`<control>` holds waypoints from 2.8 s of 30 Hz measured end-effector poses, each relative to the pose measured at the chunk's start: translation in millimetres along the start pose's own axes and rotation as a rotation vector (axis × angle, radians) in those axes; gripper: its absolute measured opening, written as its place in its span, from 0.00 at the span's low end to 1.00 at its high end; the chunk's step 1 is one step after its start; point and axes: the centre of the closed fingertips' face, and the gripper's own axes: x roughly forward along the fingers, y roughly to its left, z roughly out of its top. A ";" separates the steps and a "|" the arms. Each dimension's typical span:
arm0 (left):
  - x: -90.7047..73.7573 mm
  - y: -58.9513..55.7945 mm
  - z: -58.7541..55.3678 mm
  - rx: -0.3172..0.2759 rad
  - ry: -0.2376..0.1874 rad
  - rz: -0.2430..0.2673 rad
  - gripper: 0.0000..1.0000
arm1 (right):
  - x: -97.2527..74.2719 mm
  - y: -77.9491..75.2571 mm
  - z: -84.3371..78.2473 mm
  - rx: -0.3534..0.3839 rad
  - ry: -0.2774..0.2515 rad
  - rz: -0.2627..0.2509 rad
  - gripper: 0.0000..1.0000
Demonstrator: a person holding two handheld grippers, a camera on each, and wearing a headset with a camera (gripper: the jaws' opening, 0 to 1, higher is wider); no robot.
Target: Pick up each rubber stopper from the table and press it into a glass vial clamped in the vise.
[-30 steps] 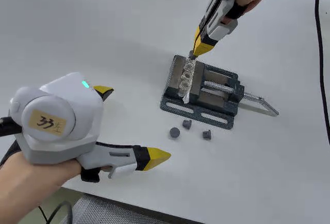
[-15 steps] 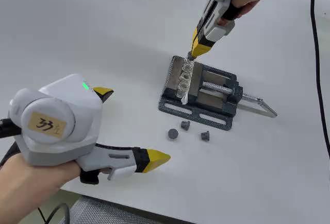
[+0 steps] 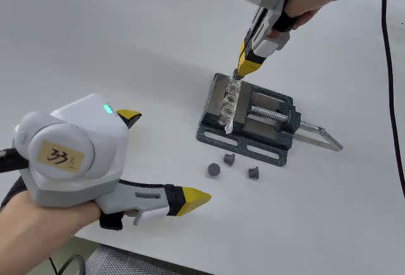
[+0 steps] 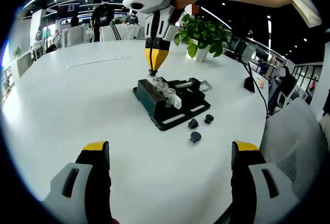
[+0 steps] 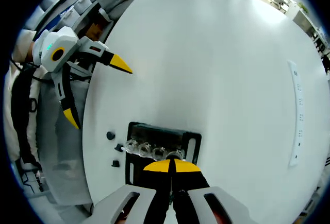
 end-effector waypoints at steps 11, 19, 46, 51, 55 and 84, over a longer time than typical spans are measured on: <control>1.4 0.0 0.3 -0.013 -0.005 0.003 0.98 | -0.1 0.0 2.1 0.037 0.033 0.034 0.00; 4.7 -2.4 -1.9 -0.014 -0.001 -0.006 0.98 | 1.3 0.7 3.1 0.049 0.042 0.039 0.00; 7.6 -6.7 -2.8 -0.024 0.001 -0.010 0.98 | 1.5 0.2 -0.3 0.085 0.077 0.053 0.00; 7.9 -9.1 -2.6 -0.023 0.000 -0.012 0.98 | 1.5 1.8 -0.3 0.065 0.075 0.027 0.00; 6.8 -10.2 0.5 -0.015 -0.002 -0.014 0.98 | 1.3 2.6 -0.3 0.028 0.061 0.005 0.00; -3.9 -10.7 9.8 0.007 -0.019 -0.005 0.98 | -1.4 0.2 -0.5 0.083 -0.069 0.047 0.00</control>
